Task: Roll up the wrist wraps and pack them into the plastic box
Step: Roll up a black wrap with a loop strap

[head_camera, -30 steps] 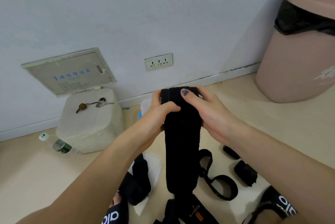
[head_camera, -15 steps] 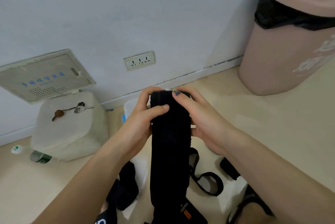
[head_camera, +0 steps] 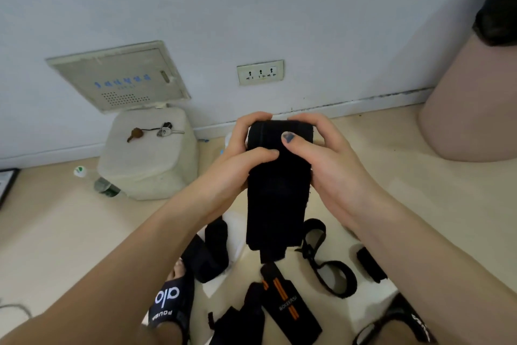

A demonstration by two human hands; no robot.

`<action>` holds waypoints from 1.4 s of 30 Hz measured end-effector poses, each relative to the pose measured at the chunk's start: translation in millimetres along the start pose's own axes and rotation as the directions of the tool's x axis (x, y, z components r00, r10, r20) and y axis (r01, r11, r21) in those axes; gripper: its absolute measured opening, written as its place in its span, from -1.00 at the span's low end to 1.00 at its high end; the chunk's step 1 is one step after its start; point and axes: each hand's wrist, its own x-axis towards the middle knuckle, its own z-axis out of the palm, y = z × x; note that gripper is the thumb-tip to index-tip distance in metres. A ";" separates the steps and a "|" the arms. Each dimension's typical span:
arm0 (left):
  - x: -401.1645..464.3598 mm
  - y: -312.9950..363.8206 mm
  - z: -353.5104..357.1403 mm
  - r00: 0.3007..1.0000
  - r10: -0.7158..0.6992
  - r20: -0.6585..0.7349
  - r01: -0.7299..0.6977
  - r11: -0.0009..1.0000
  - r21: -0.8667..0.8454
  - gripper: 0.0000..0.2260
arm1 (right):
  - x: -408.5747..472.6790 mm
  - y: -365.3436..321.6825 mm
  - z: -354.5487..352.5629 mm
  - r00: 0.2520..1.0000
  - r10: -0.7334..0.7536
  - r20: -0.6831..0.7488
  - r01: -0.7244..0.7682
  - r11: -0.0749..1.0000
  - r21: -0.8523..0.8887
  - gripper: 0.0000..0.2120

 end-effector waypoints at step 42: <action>3.0 10.8 -19.5 0.993 0.081 0.090 -0.091 0.989 0.115 -0.67 | 1.4 -7.8 1.0 0.994 0.090 0.058 -0.087 0.995 -0.053 -0.63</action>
